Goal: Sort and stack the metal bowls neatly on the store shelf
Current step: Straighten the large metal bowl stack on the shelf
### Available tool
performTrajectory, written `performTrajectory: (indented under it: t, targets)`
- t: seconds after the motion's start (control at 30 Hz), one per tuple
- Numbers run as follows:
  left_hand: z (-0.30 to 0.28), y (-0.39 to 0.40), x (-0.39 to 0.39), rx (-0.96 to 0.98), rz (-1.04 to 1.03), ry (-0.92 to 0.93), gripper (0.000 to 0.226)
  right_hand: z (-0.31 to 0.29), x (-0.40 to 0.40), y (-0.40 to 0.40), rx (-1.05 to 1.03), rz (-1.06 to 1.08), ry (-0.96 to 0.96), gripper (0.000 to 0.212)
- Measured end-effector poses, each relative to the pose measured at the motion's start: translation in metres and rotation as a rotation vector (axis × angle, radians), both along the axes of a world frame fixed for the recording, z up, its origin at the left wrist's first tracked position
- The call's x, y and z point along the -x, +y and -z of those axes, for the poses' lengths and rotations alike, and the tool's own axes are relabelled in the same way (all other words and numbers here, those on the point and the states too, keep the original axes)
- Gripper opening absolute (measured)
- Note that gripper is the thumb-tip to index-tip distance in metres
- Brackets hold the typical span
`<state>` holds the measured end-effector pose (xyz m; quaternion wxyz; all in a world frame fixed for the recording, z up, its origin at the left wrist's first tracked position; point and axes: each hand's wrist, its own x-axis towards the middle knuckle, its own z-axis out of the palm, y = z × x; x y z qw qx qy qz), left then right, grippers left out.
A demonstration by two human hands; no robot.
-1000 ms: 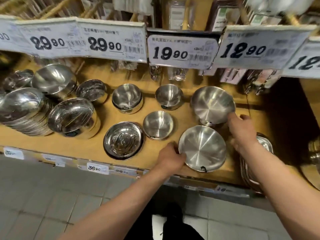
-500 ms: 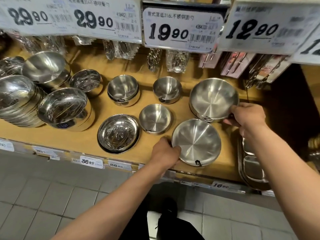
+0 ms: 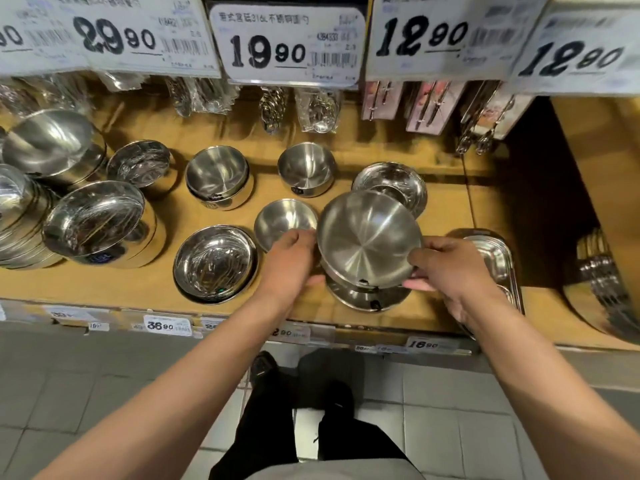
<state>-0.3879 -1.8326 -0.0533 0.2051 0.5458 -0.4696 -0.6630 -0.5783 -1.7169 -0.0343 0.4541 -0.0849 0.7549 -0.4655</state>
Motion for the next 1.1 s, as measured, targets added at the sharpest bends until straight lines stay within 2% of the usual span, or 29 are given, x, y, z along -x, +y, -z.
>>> performTrajectory:
  t: [0.23,0.33,0.4,0.53,0.8,0.9,1.0,1.1]
  targets:
    - [0.003,0.007,0.002,-0.018,0.017,0.043,0.043,0.007,0.004,0.006,-0.025,-0.016,0.039,0.033]
    - [0.01,0.012,0.003,0.007,-0.023,-0.027,0.025,0.008,0.005,0.005,-0.018,-0.054,0.108,0.023]
    - [0.014,0.016,0.002,0.02,-0.045,-0.092,0.011,0.007,0.006,0.003,-0.032,-0.101,0.201,0.024]
    - [0.023,0.023,0.0,0.005,-0.041,-0.187,0.011,0.006,0.009,0.001,-0.045,-0.202,0.318,0.031]
    - [0.024,0.023,0.003,0.03,-0.028,-0.179,0.007,0.016,0.007,0.006,-0.079,-0.232,0.482,0.024]
    - [0.024,0.021,0.005,0.041,-0.015,-0.182,0.011,0.019,0.006,0.009,-0.064,-0.202,0.451,0.02]
    - [0.023,0.013,0.009,0.072,0.016,-0.217,0.021,0.024,0.007,0.013,-0.059,-0.162,0.407,0.032]
    - [0.02,0.008,0.012,0.148,0.061,-0.241,0.018,0.027,0.004,0.02,-0.044,-0.144,0.394,0.03]
